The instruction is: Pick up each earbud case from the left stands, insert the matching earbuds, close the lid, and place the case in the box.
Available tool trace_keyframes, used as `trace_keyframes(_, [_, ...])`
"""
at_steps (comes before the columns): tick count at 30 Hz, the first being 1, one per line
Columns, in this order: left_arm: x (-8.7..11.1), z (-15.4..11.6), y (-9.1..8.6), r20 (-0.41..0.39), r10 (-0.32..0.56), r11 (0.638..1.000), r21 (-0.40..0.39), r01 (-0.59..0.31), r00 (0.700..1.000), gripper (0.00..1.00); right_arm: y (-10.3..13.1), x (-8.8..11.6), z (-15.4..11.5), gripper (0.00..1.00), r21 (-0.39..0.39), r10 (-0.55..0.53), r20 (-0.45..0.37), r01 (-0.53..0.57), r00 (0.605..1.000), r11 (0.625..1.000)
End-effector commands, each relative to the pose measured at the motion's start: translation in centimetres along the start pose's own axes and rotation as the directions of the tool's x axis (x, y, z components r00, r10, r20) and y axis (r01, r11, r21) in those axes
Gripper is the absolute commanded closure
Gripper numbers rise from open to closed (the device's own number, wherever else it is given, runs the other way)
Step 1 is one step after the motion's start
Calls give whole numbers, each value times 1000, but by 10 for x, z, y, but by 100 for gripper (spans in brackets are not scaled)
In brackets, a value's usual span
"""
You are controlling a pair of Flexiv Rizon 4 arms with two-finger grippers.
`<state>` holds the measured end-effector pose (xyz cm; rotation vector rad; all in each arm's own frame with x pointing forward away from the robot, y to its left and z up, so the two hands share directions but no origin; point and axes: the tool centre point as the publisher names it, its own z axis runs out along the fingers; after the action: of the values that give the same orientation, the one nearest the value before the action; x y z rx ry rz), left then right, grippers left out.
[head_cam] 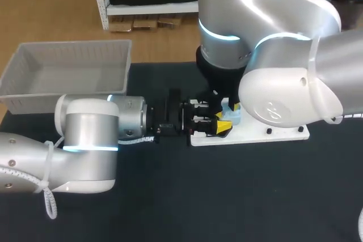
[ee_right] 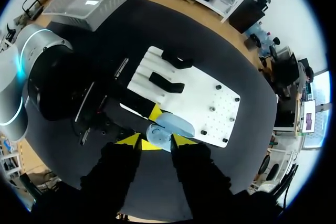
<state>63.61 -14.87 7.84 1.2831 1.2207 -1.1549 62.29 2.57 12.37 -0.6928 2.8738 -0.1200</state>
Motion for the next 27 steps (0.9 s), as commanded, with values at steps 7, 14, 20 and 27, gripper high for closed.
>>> trace_keyframes(7, [0, 0, -2, -2, 0, 1000, -7, 0, 1000, 100, -2, 2, -11, 56, -3, 0, 18, 0, 1000, 1000])
trace_keyframes(14, [0, 0, -2, -2, 0, 1000, -7, 0, 1000, 100, -24, -12, -24, 55, 13, 89, 33, -89, 995, 996])
trace_keyframes(20, [0, 0, -2, -2, 0, 1000, -7, 0, 1000, 100, -44, -28, -20, 32, 21, 144, 28, -144, 989, 989])
trace_keyframes(27, [0, 0, -2, -2, 0, 1000, -7, 0, 1000, 100, -56, -41, -8, 31, 53, 175, 20, -176, 984, 983])
